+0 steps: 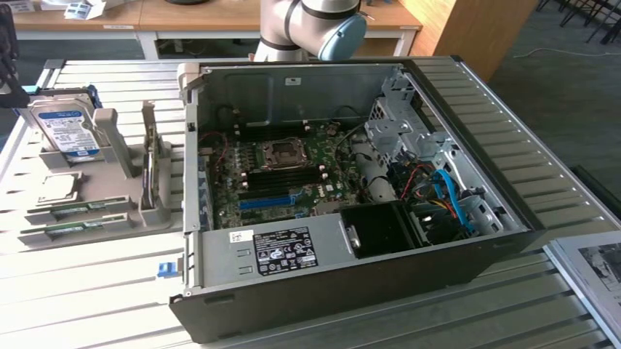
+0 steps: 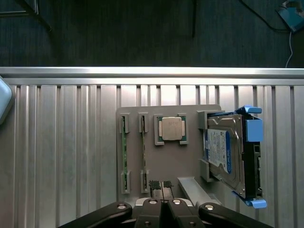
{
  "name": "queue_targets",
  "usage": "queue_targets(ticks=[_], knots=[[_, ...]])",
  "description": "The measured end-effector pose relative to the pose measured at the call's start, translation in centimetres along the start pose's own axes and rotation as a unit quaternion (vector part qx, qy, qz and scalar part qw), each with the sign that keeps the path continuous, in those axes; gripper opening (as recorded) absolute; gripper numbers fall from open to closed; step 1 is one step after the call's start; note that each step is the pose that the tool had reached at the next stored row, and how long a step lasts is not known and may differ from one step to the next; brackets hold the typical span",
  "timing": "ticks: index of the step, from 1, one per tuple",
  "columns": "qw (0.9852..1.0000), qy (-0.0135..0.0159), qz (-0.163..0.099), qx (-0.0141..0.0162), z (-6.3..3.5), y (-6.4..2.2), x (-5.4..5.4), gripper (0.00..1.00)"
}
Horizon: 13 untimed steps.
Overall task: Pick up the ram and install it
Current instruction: 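Pick up the ram and move it above insertion slot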
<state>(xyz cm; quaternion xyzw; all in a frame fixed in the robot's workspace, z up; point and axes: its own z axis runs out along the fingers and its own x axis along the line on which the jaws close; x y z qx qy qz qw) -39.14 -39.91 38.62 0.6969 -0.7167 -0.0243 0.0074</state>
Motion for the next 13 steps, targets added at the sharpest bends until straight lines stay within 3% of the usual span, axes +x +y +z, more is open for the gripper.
queue_targets(ticks=[10, 13], knots=[[1.0000, 0.0000, 0.000, 0.0001, 0.01, 0.00, 0.00, 0.10], [1.0000, 0.0000, 0.000, 0.0000, 0.00, 0.00, 0.01, 0.15]])
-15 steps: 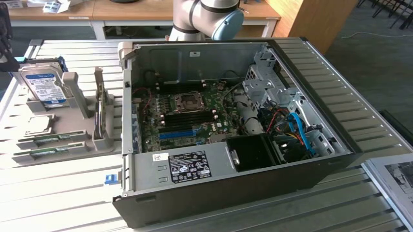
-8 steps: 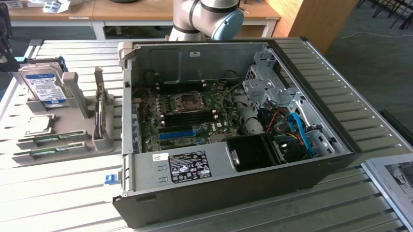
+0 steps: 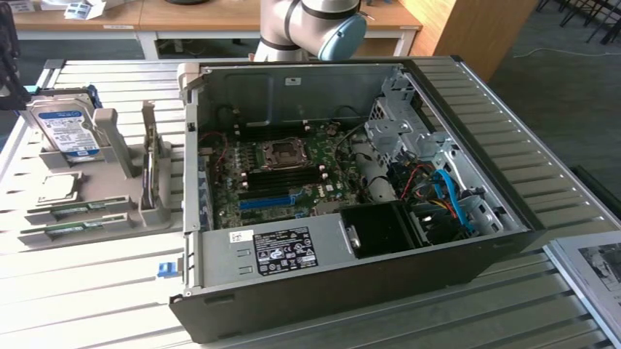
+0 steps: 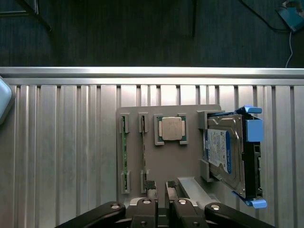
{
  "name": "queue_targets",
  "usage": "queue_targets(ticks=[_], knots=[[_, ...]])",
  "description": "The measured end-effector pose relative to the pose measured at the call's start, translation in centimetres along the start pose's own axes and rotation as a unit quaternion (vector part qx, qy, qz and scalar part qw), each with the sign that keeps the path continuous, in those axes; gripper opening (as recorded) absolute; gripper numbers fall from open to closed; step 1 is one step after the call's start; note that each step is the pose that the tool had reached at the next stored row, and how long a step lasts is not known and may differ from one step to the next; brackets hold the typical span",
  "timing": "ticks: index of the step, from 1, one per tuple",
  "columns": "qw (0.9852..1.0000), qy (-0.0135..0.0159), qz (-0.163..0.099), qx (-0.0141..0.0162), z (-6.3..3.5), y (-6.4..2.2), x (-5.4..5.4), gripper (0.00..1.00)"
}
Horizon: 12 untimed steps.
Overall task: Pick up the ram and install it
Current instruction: 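Pick up the ram and move it above insertion slot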
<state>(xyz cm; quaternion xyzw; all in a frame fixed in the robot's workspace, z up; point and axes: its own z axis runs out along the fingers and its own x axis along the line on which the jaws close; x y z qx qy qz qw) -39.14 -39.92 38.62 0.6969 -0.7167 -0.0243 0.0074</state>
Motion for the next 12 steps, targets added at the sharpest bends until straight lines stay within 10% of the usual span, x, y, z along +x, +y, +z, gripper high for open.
queue_targets(ticks=[3, 12], knots=[[1.0000, 0.0000, 0.000, 0.0000, 0.00, 0.00, 0.01, 0.29], [1.0000, 0.0000, 0.000, 0.0001, 0.55, -0.02, 0.02, 0.29]])
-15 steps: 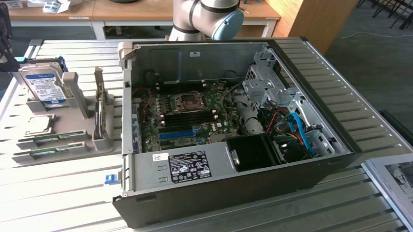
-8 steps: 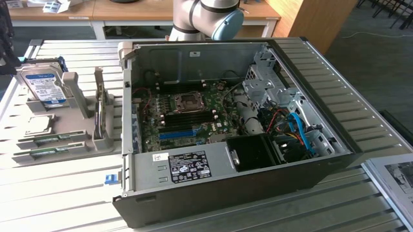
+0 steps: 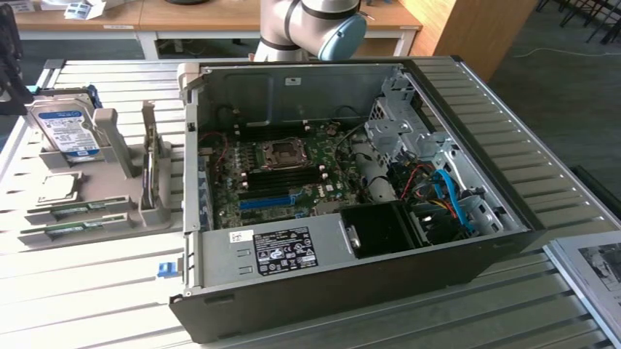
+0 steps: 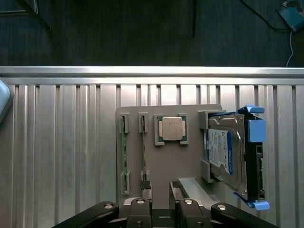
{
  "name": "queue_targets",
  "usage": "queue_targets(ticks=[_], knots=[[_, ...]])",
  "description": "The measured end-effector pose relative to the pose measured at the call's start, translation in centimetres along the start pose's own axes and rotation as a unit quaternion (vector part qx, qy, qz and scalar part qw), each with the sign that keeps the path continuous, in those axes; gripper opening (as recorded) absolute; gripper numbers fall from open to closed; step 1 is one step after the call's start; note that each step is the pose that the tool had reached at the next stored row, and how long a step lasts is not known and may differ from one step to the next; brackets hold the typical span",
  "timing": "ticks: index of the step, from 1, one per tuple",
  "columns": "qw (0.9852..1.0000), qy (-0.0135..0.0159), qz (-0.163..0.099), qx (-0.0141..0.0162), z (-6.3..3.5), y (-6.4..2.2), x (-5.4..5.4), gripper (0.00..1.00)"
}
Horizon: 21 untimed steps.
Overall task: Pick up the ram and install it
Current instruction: 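Pick up the ram and move it above insertion slot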
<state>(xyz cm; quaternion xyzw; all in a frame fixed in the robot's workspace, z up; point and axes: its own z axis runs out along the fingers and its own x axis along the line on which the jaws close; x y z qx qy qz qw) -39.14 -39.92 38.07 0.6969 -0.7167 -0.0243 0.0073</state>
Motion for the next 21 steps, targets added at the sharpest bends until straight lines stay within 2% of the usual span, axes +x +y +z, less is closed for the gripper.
queue_targets(ticks=[21], knots=[[1.0000, 0.0001, 0.000, -0.0001, 2.54, -0.11, 0.1, 0.29]])
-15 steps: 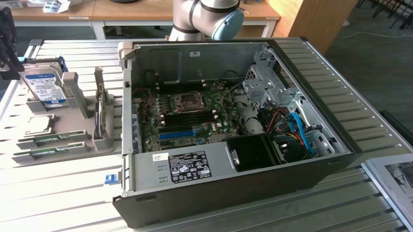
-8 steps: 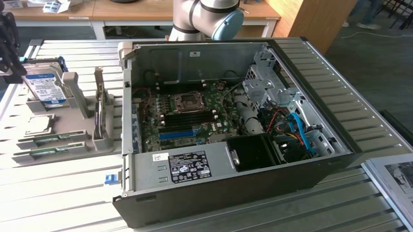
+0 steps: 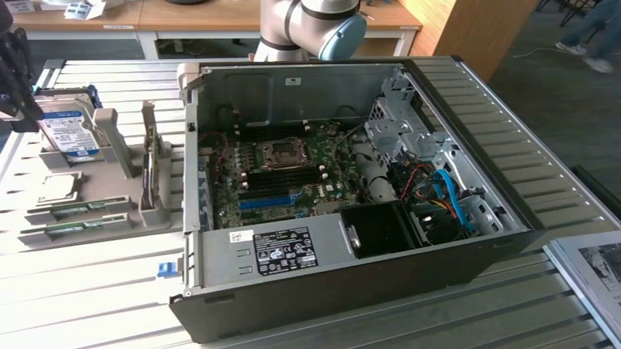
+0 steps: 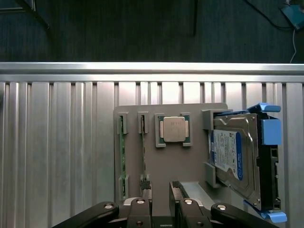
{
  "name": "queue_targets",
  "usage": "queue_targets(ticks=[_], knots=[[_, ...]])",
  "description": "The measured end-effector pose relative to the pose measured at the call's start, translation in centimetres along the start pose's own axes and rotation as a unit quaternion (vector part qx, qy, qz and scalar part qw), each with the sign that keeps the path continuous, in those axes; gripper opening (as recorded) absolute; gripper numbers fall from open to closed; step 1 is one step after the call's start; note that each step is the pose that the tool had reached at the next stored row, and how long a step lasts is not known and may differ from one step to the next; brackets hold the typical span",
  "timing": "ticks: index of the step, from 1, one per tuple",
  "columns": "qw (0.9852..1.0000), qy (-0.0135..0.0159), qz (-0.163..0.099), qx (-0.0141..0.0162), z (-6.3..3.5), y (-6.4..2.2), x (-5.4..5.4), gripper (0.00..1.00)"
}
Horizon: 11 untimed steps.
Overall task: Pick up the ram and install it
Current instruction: 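Pick up the ram and move it above insertion slot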
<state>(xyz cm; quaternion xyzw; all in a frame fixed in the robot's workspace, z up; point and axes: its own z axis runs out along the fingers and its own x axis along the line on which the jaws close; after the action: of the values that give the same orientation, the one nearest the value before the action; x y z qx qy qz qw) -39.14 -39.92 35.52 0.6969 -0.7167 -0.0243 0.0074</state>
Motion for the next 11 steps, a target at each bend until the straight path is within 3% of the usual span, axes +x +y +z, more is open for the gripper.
queue_targets(ticks=[11], knots=[[1.0000, 0.0000, 0.000, 0.0000, 1.38, -0.06, 0.0, 0.29]])
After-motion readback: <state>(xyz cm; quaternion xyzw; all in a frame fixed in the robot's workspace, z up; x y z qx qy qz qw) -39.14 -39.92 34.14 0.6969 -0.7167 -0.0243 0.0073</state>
